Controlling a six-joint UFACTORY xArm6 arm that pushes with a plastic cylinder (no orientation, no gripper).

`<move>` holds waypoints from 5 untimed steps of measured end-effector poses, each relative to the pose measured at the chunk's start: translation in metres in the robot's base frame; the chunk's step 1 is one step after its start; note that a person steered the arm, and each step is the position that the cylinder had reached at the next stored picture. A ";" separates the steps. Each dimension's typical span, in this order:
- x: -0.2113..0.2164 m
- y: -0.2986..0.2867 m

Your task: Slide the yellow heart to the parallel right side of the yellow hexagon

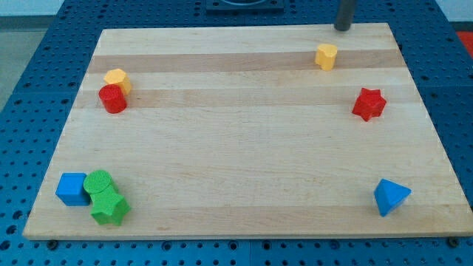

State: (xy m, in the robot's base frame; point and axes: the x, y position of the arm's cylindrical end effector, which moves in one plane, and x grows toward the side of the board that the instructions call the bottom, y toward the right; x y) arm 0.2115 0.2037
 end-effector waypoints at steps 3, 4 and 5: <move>0.041 -0.026; 0.062 -0.020; 0.069 -0.029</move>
State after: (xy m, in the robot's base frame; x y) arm 0.2808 0.1750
